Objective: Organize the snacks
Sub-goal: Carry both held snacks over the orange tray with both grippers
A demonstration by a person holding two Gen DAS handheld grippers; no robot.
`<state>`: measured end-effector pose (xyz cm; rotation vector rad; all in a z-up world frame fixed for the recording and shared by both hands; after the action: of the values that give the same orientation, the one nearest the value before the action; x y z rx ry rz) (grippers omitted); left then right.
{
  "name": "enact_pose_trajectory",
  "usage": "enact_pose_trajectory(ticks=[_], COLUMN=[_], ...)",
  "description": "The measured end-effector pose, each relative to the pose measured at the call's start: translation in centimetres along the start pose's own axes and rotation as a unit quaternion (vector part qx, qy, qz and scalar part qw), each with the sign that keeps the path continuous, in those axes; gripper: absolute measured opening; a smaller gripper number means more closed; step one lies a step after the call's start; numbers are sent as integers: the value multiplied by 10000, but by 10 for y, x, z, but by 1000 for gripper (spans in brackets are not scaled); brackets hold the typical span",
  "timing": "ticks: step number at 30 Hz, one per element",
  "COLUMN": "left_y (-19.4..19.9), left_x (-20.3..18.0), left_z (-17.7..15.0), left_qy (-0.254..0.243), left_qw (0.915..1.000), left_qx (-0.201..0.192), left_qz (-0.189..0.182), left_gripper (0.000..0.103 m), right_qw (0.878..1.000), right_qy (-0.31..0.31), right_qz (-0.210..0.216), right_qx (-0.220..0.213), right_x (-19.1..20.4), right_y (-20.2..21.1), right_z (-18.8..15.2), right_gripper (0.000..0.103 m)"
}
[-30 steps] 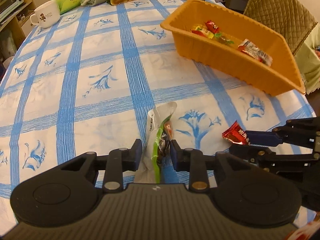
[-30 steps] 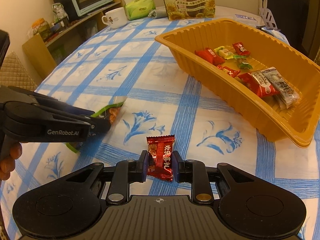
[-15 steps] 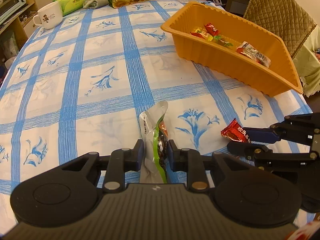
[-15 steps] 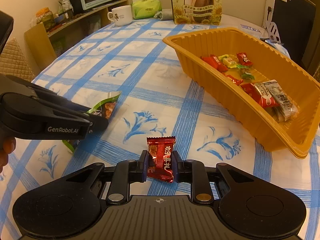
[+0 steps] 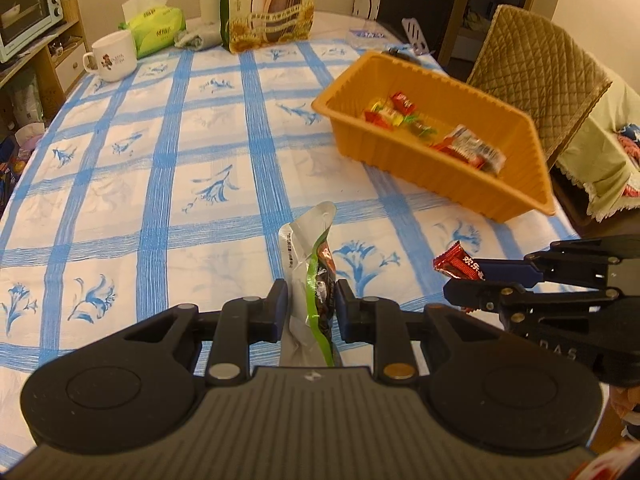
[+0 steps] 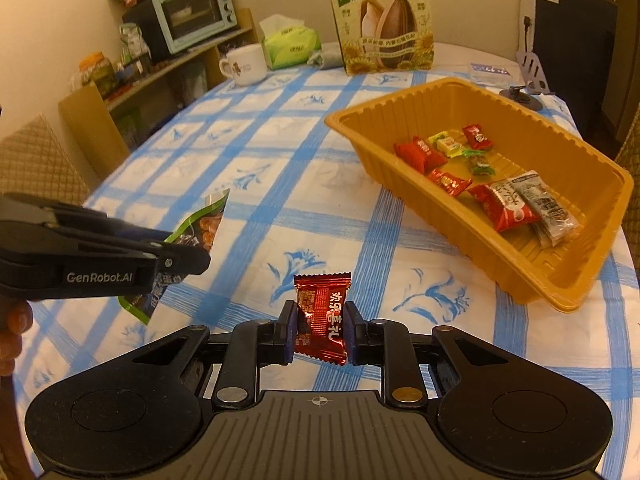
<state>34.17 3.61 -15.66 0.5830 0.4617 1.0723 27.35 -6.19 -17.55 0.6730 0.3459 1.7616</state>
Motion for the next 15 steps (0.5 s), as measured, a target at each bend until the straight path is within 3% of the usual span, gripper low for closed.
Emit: enact_pose_trajectory(ticks=[15], left_y=[37], left_x=[-49], left_z=[36], left_qy=[-200], left_qw=[9980], left_qx=[-514], left_qz=[-308], left_gripper=[23], right_qw=[9988], right_qy=[-244], right_qz=[-67], right_qx=[-427], right_x=[-17], right_y=[63], right_z=[32], right_gripper=[24])
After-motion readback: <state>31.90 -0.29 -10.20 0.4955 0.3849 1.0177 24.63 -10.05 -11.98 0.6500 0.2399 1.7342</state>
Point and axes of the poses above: each gripper's, at about its wrist camera, not at the fingertips, and y roughly against the way its jaws point, x to its left, z to its top, the point moved 7 cm from there along -y, roughly the way its jaws point, and after that the axes turned 13 degrees about -x, right-handed, at the moved point
